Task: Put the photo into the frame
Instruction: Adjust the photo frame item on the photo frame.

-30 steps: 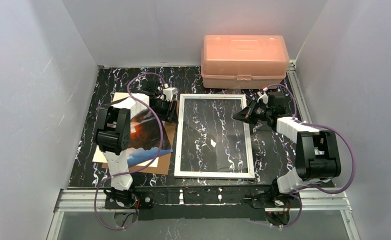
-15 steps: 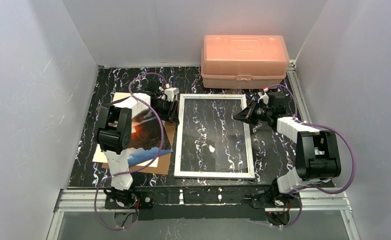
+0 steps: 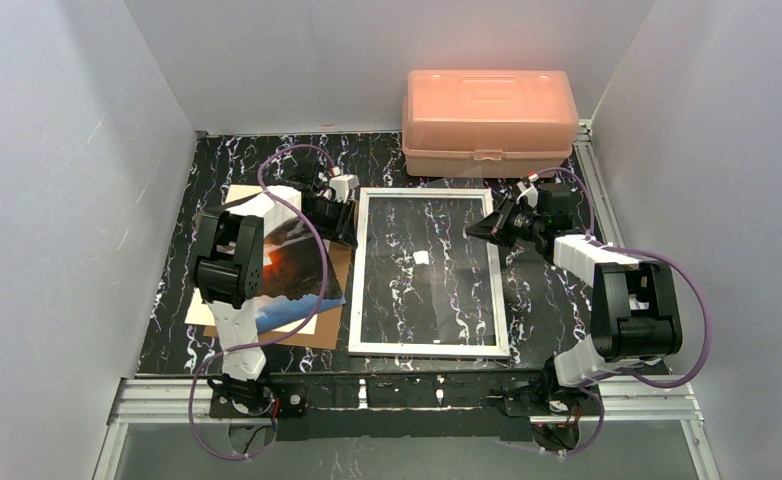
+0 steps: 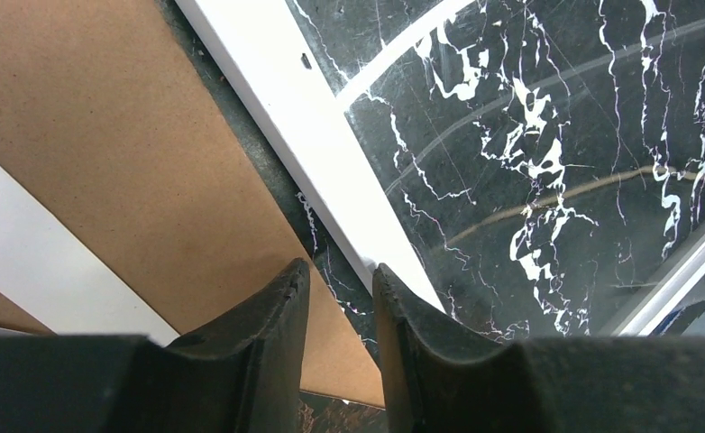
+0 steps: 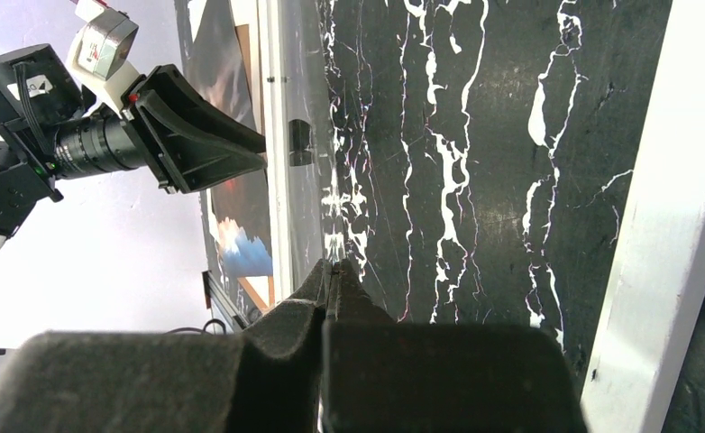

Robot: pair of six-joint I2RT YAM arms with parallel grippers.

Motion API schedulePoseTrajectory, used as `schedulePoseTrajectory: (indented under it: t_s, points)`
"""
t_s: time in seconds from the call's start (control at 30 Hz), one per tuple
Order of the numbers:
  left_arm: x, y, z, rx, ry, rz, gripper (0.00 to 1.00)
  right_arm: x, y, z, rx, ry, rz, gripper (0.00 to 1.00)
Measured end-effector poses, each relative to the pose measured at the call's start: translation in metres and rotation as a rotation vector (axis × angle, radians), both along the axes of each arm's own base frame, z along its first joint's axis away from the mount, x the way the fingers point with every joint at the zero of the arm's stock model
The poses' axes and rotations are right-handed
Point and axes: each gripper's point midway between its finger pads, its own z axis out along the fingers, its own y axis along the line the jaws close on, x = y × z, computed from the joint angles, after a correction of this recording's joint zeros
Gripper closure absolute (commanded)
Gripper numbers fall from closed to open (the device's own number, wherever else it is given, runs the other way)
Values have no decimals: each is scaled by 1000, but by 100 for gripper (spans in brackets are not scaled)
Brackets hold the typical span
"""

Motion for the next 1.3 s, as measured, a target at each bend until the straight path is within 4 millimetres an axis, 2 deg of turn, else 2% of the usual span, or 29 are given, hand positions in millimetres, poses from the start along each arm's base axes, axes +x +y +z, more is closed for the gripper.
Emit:
schedulePoseTrajectory:
  t_s: [0.37,0.73,0.97,1.3]
  points:
    - [2,-2,3,-8,-9,-5,73,3,0,4,13,-9,-13,99]
    - [-2,-8,2,-35,4,-30,82,1,4,6,96,36,-61,99]
    - [-3,-11,3,-45,4,-43,84,-10,4,-10,154,100,-115,99]
    - [-4,-11,3,-47,5,-45,86,-9,5,-6,175,96,-126,99]
